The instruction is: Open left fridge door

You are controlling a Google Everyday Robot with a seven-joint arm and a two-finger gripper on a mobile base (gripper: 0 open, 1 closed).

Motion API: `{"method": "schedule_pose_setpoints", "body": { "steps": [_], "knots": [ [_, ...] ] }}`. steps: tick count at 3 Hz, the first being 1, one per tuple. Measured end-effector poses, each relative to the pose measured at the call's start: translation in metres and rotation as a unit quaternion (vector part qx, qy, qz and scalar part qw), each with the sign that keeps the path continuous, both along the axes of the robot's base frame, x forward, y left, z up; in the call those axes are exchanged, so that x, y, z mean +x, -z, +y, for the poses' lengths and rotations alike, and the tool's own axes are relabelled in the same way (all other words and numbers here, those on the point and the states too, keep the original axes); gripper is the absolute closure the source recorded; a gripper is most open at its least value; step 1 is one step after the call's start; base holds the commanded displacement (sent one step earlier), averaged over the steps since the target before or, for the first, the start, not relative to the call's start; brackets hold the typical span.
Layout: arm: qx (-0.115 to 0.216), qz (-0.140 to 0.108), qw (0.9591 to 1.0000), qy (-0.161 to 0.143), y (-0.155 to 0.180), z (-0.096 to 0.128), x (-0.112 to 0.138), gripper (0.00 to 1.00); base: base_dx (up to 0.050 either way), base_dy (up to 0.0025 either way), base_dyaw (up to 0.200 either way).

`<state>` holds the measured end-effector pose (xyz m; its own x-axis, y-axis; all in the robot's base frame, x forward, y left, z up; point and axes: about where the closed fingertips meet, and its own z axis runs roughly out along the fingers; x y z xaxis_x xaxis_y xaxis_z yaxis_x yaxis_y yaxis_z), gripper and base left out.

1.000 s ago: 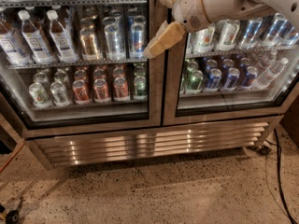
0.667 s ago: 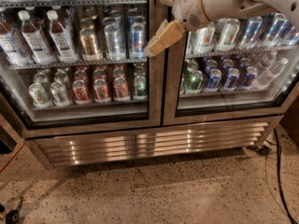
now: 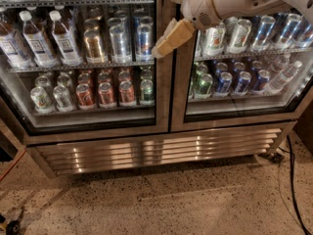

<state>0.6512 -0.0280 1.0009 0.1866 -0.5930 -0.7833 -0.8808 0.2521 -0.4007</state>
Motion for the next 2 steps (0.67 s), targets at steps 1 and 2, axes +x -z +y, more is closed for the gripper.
{"method": "schedule_pose_setpoints", "body": {
  "steps": [1,2],
  "knots": [
    [-0.017,-0.010,0.9991,0.038,-0.010,-0.023,-0.005,0.00,0.000,0.00000,0.000],
    [-0.032,-0.020,0.9963,0.076,-0.019,-0.040,-0.009,0.00,0.000,0.00000,0.000]
  ]
}}
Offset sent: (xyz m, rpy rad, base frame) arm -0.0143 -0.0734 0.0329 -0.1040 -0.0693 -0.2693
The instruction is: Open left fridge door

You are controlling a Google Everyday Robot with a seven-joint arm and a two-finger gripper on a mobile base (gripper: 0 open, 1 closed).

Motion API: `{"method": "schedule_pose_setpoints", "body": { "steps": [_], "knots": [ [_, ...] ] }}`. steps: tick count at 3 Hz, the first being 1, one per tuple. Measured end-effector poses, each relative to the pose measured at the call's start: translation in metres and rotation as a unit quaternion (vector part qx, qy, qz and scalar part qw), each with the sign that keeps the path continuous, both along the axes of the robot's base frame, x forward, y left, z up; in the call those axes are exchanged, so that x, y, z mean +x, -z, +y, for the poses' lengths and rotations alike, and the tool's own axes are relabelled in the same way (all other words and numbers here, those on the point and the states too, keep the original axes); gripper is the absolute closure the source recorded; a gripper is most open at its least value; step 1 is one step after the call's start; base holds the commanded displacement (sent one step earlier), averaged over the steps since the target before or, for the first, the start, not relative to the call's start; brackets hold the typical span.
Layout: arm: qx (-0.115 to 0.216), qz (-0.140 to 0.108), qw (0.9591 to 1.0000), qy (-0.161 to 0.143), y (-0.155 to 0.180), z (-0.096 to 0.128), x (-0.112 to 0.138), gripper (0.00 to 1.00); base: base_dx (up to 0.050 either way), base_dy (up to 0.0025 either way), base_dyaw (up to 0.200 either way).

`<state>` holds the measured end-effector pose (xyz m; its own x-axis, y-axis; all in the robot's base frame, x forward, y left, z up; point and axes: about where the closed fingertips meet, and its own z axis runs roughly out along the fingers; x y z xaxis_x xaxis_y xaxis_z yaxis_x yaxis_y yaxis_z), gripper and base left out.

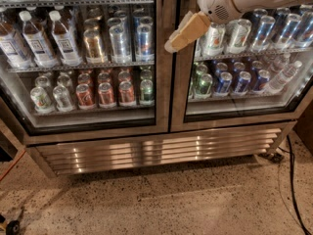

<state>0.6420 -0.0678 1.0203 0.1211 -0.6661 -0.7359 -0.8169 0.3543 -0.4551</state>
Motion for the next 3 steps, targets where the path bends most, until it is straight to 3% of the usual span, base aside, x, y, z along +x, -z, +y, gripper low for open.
{"method": "schedule_pose_setpoints", "body": {
  "steps": [2,3],
  "knots": [
    [0.004,0.014,0.9999,-0.002,0.020,0.011,0.017,0.00,0.000,0.00000,0.000],
    [0.011,0.032,0.9994,0.004,0.033,0.013,0.026,0.00,0.000,0.00000,0.000]
  ]
}}
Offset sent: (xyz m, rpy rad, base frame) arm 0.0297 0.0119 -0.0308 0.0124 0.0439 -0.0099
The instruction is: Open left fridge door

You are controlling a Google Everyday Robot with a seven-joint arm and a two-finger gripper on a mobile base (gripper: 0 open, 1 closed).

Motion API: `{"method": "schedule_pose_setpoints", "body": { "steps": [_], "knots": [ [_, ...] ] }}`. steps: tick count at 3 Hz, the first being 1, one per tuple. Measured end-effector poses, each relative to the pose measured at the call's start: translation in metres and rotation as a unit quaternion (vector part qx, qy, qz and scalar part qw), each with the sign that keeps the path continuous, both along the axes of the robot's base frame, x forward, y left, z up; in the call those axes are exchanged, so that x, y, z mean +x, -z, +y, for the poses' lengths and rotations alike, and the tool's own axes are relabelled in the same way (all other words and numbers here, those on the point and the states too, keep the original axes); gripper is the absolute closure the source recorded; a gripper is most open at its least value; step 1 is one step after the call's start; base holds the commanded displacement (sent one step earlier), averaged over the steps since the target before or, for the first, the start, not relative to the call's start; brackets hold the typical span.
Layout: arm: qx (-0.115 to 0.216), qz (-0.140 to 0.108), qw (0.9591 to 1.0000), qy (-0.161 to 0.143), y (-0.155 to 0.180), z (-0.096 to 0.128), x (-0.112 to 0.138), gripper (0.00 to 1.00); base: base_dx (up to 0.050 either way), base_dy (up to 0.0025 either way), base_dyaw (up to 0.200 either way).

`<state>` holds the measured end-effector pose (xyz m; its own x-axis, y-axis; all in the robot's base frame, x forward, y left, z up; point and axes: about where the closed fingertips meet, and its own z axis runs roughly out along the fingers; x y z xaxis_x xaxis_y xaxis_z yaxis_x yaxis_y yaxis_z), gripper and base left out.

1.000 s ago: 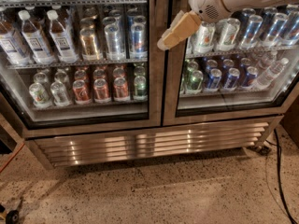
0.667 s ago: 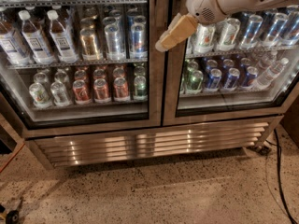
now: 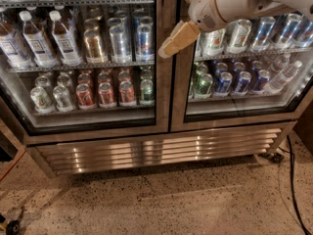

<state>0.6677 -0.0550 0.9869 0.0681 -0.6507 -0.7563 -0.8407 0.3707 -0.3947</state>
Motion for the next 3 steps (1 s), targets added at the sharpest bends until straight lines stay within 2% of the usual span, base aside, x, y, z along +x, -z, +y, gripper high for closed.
{"method": "schedule_pose_setpoints", "body": {
  "steps": [3],
  "knots": [
    [0.000,-0.013,0.9996,-0.027,0.001,0.023,0.019,0.00,0.000,0.00000,0.000]
  ]
}}
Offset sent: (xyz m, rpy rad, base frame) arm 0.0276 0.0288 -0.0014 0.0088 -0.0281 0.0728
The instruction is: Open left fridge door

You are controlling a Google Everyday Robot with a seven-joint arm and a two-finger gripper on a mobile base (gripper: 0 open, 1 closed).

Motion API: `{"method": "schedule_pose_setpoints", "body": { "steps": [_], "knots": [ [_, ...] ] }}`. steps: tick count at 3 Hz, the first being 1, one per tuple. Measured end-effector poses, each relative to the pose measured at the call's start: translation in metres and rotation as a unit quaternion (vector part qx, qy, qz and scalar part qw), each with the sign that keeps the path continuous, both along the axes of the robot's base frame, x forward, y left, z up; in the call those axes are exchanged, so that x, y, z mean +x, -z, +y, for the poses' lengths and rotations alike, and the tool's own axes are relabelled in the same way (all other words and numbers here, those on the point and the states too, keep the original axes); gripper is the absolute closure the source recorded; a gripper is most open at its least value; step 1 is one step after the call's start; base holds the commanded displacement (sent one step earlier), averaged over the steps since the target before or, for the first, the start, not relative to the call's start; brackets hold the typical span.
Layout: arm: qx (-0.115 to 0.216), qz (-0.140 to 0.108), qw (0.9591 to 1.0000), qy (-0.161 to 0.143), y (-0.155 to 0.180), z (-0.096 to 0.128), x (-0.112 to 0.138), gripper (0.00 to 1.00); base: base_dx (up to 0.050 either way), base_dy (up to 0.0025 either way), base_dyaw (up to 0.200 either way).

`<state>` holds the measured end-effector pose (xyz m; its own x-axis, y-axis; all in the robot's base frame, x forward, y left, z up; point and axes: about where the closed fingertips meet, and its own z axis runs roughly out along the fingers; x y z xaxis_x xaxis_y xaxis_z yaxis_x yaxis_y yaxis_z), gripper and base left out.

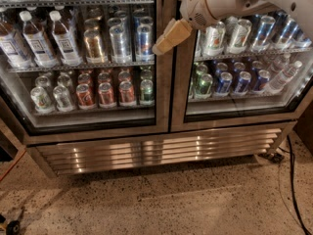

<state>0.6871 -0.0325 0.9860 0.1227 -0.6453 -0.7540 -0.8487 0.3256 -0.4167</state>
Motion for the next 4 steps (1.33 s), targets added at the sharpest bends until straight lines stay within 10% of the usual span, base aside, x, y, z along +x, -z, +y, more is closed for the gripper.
{"method": "schedule_pose_setpoints", "body": {
  "steps": [4],
  "knots": [
    [0.017,0.010,0.9989,-0.043,0.0066,0.0095,-0.0019,0.00,0.000,0.00000,0.000]
  ]
}}
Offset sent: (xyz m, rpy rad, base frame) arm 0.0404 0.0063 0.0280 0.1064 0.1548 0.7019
